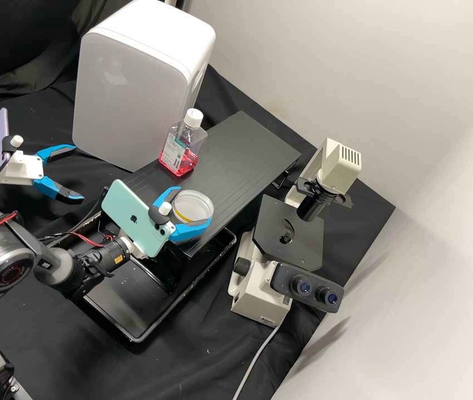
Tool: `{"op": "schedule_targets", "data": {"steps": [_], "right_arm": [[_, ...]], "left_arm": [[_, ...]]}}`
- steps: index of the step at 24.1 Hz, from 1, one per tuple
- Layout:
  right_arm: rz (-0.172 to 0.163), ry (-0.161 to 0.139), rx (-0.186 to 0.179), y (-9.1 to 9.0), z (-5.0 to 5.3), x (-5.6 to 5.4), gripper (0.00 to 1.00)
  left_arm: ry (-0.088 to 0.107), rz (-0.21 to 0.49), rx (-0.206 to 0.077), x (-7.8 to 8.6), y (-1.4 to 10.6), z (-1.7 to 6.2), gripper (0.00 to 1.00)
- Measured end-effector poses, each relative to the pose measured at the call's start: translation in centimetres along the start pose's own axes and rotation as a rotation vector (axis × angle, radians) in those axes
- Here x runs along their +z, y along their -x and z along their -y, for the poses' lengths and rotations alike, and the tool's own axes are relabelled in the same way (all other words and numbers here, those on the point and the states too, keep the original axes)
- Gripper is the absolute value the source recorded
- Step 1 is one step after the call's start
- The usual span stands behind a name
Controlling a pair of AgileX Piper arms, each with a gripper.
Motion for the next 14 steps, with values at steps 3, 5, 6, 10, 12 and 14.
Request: {"op": "schedule_targets", "data": {"steps": [3, 5, 6, 10, 12, 14], "right_arm": [[-0.020, -0.002, -0.023, 0.0, 0.6, -0.6, 0.00], [-0.037, -0.004, -0.047, 0.1, 1.2, -1.0, 0.00], [-0.042, -0.004, -0.063, 0.1, 1.7, -1.1, 0.00], [-0.051, 0.006, -0.125, 0.0, 3.3, -1.4, 0.00], [-0.046, 0.003, -0.135, 0.0, 3.7, -1.3, 0.00], [-0.048, 0.000, -0.131, 0.0, 3.9, -1.4, 0.00]], "left_arm": [[0.000, 0.000, 0.000, 0.0, 0.0, 0.00, 1.00], [0.000, 0.000, 0.000, 0.0, 0.0, 0.00, 1.00], [0.000, 0.000, 0.000, 0.0, 0.0, 0.00, 1.00], [0.000, 0.000, 0.000, 0.0, 0.0, 0.00, 1.00], [0.000, 0.000, 0.000, 0.0, 0.0, 0.00, 1.00], [0.000, 0.000, 0.000, 0.0, 0.0, 0.00, 1.00]]}}
